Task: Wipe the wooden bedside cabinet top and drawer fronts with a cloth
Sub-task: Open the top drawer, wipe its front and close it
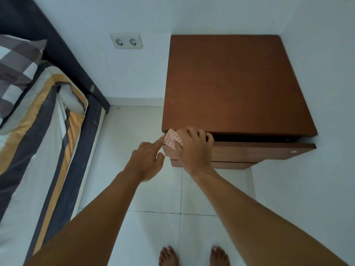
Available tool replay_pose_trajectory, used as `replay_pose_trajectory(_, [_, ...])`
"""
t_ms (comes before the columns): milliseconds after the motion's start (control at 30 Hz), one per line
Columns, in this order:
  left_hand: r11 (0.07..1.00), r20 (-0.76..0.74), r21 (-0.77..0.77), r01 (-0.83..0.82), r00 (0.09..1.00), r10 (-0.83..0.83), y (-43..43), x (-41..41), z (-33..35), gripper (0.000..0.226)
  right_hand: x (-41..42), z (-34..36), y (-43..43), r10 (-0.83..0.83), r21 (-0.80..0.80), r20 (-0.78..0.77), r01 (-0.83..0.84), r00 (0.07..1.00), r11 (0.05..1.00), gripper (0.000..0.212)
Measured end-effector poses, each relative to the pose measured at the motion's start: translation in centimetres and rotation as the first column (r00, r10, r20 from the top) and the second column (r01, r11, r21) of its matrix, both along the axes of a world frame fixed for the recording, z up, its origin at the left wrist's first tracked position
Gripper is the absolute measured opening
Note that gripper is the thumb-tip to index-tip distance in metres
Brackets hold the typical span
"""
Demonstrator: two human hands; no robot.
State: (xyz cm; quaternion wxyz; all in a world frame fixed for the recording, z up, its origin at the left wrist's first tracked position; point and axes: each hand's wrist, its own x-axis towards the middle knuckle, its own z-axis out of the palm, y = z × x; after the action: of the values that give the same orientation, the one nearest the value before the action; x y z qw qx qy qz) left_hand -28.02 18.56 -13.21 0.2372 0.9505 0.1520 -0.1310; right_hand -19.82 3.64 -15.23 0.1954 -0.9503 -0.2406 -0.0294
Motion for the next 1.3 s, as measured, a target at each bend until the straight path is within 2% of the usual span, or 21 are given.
replay_pose_trajectory(67, [0.999, 0.011, -0.025, -0.025, 1.0, 0.025, 0.4, 0.2, -0.4, 0.058, -0.1, -2.1, 1.0, -0.001, -0.067, 0.148, 0.011, 0.989, 0.998, 0.026])
replay_pose_trajectory(133, [0.998, 0.023, -0.053, -0.03, 0.999, 0.031, 0.7, 0.2, -0.8, 0.06, -0.2, -3.6, 1.0, 0.061, -0.03, 0.224, -0.056, 0.973, 0.998, 0.037])
replay_pose_trajectory(200, [0.997, 0.047, -0.072, -0.032, 0.998, 0.036, 0.6, 0.1, -1.0, 0.066, -0.2, -4.8, 0.8, 0.184, 0.012, 0.21, -0.19, 0.96, 0.982, 0.05])
replay_pose_trajectory(267, [0.998, 0.071, -0.051, -0.031, 0.997, 0.035, 0.1, 0.0, -1.1, 0.067, -0.4, -5.7, 0.5, 0.264, -0.024, 0.194, -0.264, 0.945, 0.964, 0.055])
replay_pose_trajectory(333, [1.0, 0.071, 0.004, -0.025, 0.997, 0.025, -0.6, -0.1, -1.2, 0.067, -0.7, -6.2, 0.0, 0.286, -0.103, 0.189, -0.27, 0.939, 0.957, 0.057])
replay_pose_trajectory(467, [0.994, 0.07, 0.107, -0.021, 0.997, 0.014, -2.8, 0.8, -1.4, 0.069, -0.2, -6.1, -1.5, 0.3, -0.147, 0.183, -0.275, 0.936, 0.95, 0.056])
replay_pose_trajectory(533, [0.995, 0.046, 0.101, 0.001, 0.999, -0.006, -4.5, 1.5, -1.8, 0.071, 0.5, -6.2, -3.0, 0.282, -0.149, 0.19, -0.256, 0.94, 0.955, 0.053])
replay_pose_trajectory(633, [0.993, -0.015, 0.12, -0.021, 1.0, 0.023, -6.9, 1.8, -3.0, 0.077, 1.6, -6.6, -6.5, 0.249, -0.176, 0.216, -0.213, 0.944, 0.961, 0.059])
replay_pose_trajectory(700, [0.985, -0.039, 0.17, -0.029, 0.999, 0.036, -7.6, 1.6, -4.0, 0.08, 2.6, -6.7, -9.3, 0.223, -0.204, 0.225, -0.178, 0.948, 0.963, 0.062])
replay_pose_trajectory(867, [0.955, -0.046, 0.296, -0.025, 0.998, 0.041, -7.9, 1.7, -4.7, 0.085, 5.4, -6.4, -17.3, 0.123, -0.254, 0.226, -0.064, 0.966, 0.965, 0.055])
replay_pose_trajectory(1100, [0.942, -0.07, 0.334, -0.031, 0.996, 0.057, -8.3, 2.1, -4.6, 0.086, 8.3, -6.1, -25.9, -0.014, -0.267, 0.215, 0.073, 0.976, 0.961, 0.049])
replay_pose_trajectory(1300, [0.944, -0.077, 0.326, -0.057, 0.993, 0.087, -8.5, 2.3, -4.5, 0.082, 9.9, -6.2, -30.8, -0.095, -0.275, 0.196, 0.148, 0.976, 0.95, 0.055])
